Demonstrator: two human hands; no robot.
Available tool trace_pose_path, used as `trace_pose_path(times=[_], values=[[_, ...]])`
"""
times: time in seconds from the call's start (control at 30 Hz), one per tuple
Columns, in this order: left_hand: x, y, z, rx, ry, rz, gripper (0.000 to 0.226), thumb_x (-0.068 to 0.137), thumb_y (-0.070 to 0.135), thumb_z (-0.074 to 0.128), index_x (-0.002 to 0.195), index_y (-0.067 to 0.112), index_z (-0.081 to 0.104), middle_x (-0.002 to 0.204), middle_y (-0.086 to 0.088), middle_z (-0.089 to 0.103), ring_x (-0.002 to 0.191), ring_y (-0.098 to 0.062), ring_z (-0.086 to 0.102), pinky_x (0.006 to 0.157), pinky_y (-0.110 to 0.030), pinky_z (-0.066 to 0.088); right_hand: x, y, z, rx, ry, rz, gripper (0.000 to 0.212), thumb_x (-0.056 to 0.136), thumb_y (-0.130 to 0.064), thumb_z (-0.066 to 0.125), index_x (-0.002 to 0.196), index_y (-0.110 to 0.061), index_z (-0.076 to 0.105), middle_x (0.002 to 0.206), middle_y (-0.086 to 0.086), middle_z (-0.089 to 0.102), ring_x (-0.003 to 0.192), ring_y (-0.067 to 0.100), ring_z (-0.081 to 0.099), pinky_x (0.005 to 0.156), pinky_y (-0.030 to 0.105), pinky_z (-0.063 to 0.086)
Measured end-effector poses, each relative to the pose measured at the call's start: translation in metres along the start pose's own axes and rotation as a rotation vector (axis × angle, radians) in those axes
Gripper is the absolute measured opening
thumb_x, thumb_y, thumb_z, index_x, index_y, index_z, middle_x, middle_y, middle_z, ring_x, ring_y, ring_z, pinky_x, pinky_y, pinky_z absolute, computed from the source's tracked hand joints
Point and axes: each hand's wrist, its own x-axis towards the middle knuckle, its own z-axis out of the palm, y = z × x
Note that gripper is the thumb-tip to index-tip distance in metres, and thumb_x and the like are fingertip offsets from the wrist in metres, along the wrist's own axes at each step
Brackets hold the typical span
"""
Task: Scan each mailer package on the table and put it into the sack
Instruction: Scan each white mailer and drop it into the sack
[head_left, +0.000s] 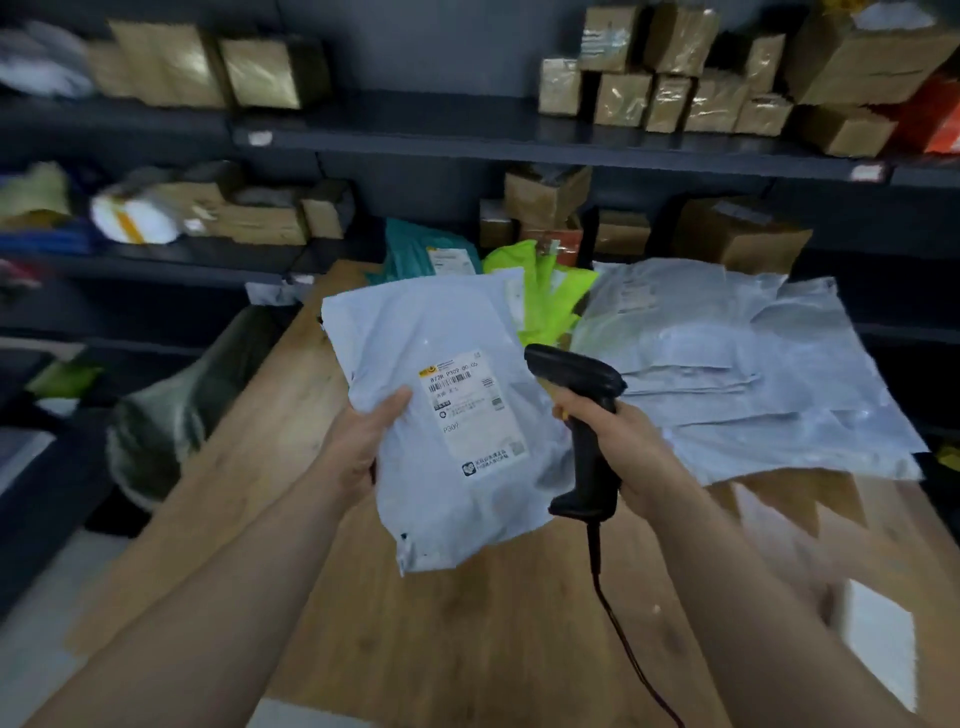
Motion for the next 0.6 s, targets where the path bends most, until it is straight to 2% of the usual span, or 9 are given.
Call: trace_pose_path(times=[0.07,0.13,0.2,0.23,0.37,0.5,0.6], values=[[-0.014,0.016,-0.039,-0.023,0.048,-0.015,0.032,0.088,0.024,0.067,0.117,0.010,0.066,0.115,-0.010,0.070,0.105,-0.026,0.068,0.096,-0.043,0.050,0.005,0.003,0.037,0.041,-0.068,0.020,0.030,0.077,-0.044,0.077,0.088,-0.016,0.074,0.087,0.004,0.072,0.085,0.025,0.069,0.076,0.036,0.052],[-0.026,0.031,-0.073,-0.037,0.089,-0.025,0.019,0.091,0.022,0.064,0.107,0.013,0.069,0.105,-0.006,0.074,0.090,-0.019,0.072,0.084,-0.036,0.055,0.004,0.001,0.076,0.099,-0.164,0.079,0.026,0.082,-0.038,0.075,0.095,-0.015,0.074,0.095,0.006,0.074,0.090,0.024,0.070,0.085,0.037,0.053],[-0.036,0.048,-0.115,-0.052,0.161,-0.017,0.018,0.091,0.022,0.062,0.105,0.012,0.068,0.094,-0.004,0.076,0.080,-0.017,0.073,0.072,-0.031,0.058,0.003,-0.002,0.124,0.100,-0.255,0.126,0.024,0.085,-0.034,0.073,0.095,-0.013,0.073,0.097,0.006,0.074,0.088,0.024,0.068,0.086,0.037,0.052],[-0.041,0.056,-0.137,-0.057,0.202,-0.023,0.023,0.090,0.024,0.064,0.108,0.010,0.068,0.096,-0.006,0.076,0.082,-0.019,0.073,0.071,-0.032,0.059,0.002,-0.004,0.149,0.097,-0.287,0.135,0.024,0.085,-0.033,0.073,0.094,-0.012,0.073,0.097,0.008,0.072,0.086,0.025,0.067,0.084,0.036,0.052],[-0.052,0.088,-0.238,-0.061,0.319,-0.031,0.039,0.086,0.030,0.069,0.116,0.006,0.066,0.108,-0.012,0.072,0.100,-0.029,0.069,0.086,-0.041,0.056,-0.006,-0.013,0.260,0.065,-0.428,0.125,0.025,0.088,-0.030,0.071,0.102,-0.009,0.070,0.091,0.009,0.075,0.080,0.024,0.072,0.074,0.036,0.057],[-0.060,0.126,-0.340,-0.040,0.361,-0.024,0.030,0.086,0.027,0.069,0.110,0.008,0.068,0.105,-0.010,0.073,0.095,-0.027,0.070,0.078,-0.036,0.056,-0.016,-0.017,0.381,0.024,-0.491,0.139,0.023,0.088,-0.031,0.071,0.100,-0.011,0.072,0.102,0.014,0.075,0.092,0.030,0.072,0.087,0.041,0.056],[-0.063,0.156,-0.412,-0.006,0.374,-0.047,0.034,0.082,0.023,0.073,0.112,0.008,0.068,0.107,-0.010,0.073,0.098,-0.029,0.069,0.081,-0.040,0.056,-0.014,-0.012,0.463,0.003,-0.492,0.144,0.032,0.084,-0.035,0.074,0.101,-0.009,0.073,0.103,0.015,0.075,0.093,0.032,0.072,0.086,0.042,0.056]])
